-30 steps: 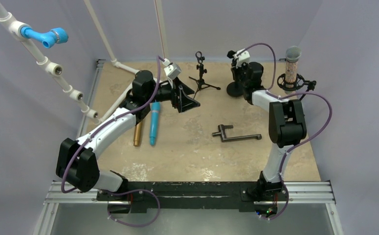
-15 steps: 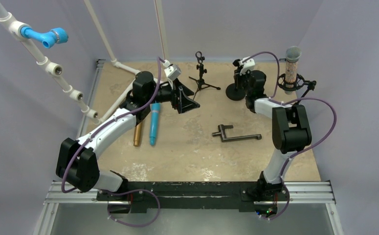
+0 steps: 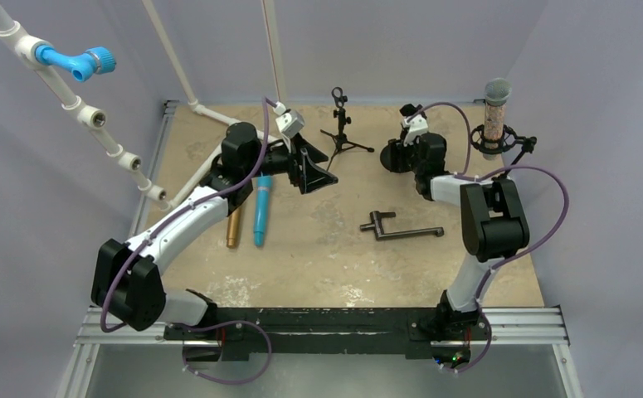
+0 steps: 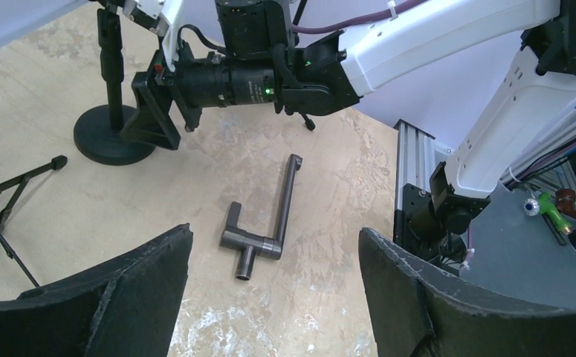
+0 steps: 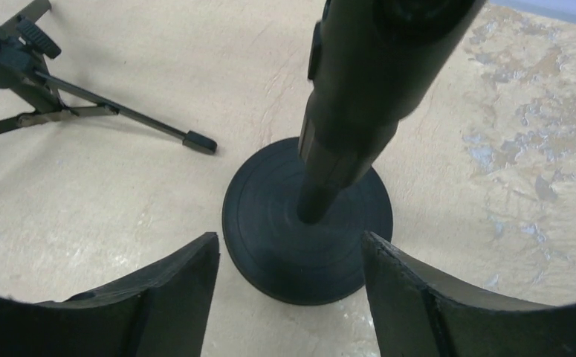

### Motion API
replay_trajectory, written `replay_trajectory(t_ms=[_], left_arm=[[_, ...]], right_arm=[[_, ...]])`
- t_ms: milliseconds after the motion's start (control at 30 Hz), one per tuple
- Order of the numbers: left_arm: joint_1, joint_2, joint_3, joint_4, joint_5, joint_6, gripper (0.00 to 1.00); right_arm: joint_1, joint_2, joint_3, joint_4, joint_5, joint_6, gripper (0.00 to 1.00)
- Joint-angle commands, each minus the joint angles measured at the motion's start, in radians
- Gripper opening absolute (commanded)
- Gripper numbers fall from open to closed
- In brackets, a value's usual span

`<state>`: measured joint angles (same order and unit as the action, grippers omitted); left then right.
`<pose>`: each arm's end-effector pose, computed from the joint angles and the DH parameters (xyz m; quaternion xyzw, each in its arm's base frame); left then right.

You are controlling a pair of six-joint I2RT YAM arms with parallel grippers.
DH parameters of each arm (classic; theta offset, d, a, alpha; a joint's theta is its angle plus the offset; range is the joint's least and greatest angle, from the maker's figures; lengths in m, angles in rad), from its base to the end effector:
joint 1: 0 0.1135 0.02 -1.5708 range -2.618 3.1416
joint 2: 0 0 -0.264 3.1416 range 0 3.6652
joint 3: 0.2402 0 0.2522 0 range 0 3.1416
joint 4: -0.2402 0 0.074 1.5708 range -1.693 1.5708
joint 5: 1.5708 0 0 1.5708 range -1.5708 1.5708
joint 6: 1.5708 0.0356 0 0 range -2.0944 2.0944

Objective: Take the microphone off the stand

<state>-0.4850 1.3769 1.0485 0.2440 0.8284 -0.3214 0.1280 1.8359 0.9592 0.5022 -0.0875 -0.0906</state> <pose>0.2692 -0.1715 0.3421 0.3265 0.6495 -0.5156 0.4535 0.3902 0.0534 0.1783 -0.1145 0.8180 0.0467 0.5618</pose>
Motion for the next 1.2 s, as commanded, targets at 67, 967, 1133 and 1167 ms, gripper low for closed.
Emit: replay_trajectory(t_ms=[67,967,1133,1167], left_arm=[[0.006,-0.057,-0.004,0.021,-0.041,0.003,0.88],[0.029,-0.152,0.019,-0.11,-0.188,-0.094,1.0],[0.03,-0.16,0.002,-0.087,-0.199,-0.078,1.0],[0.031,-0.161,0.002,-0.087,-0.201,-0.074,1.0]], right_arm=[[0.002,-0.131,-0.023,-0.058,0.011,0.009,0.72],[0.002,-0.856,-0.122,-0.745,-0.224,-0.048,0.98],[0.001,-0.933,-0.067,-0.91,-0.193,-0.071,0.98],[0.002,-0.95,-0.06,-0.929,-0.17,-0.068,0.98]])
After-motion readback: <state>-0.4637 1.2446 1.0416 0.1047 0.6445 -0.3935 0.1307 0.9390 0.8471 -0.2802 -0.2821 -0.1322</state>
